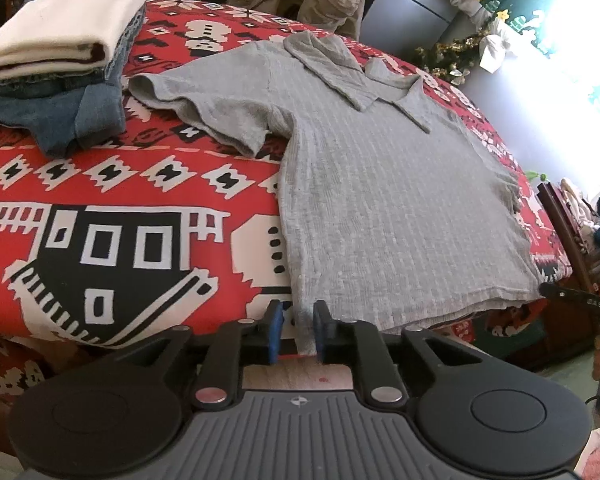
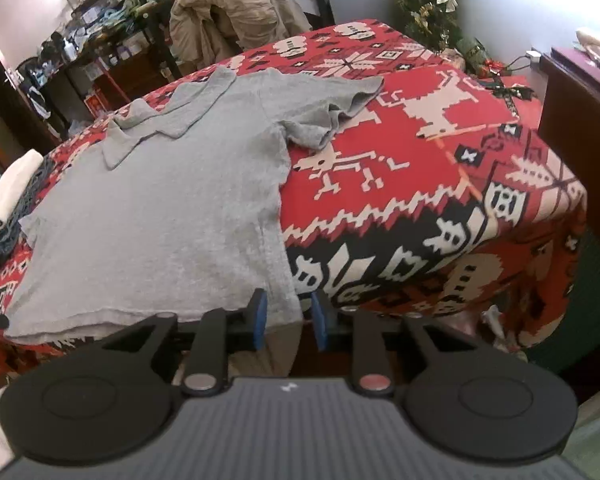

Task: Fold clothes

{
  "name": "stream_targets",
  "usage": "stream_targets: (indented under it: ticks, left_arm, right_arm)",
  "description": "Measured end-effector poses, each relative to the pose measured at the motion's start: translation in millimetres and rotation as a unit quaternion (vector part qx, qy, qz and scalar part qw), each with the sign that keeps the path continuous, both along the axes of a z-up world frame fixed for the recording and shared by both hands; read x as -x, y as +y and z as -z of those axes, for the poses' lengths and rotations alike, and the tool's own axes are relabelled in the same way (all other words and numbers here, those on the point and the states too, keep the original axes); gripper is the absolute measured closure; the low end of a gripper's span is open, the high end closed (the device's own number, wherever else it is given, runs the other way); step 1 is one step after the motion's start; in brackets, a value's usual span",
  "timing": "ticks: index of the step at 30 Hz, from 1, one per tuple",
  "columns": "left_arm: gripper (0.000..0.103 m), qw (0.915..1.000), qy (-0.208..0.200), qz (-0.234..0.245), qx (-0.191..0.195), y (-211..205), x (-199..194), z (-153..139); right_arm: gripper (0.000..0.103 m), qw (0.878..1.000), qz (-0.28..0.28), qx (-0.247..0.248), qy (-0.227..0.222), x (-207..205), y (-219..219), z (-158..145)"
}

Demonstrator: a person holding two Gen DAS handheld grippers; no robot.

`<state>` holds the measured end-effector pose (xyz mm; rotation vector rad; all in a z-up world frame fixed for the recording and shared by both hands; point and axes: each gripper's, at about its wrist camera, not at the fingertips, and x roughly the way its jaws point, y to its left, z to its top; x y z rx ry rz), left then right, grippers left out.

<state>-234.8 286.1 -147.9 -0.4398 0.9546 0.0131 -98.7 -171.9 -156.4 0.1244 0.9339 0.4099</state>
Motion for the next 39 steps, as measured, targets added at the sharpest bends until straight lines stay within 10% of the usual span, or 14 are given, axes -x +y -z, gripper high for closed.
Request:
stream_targets:
  ticks: [5,14,22,29,39]
  left_arm:
    - [0.101,1.0000,0.002,0.008,0.000,-3.4,-2.7,0.0]
    - [0.101,0.9990,-0.026,0.036,0.004,-3.8,13.4,-28.8]
    - [0.100,0.9973,0.031,0.051,-0.043,-16.6,1.3,2.1]
    - [0.082,0.9990,0.002,0.034,-0.029,-4.8,7.5,-13.5]
    - [0.096,0.9973,-0.067,-0.023,-0.017,29.1,-52.6,-30.4]
  right_arm:
    - [0.099,1.000,-0.009,-0.002,0.004,-3.3,5.8,1.4]
    - [0.100,1.000,-0.009,-0.006,-0.009,7.5,-10.8,-25.6]
    - [0.100,1.000,0.004,-0.005,0.025,-1.7,-13.9,1.3]
    - [0.091,1.000,0.010,-0.007,0.012,2.8,-20.4,-8.4]
    - [0.085,0.999,-0.030,-0.029,-0.023,-22.8,17.4,-41.9]
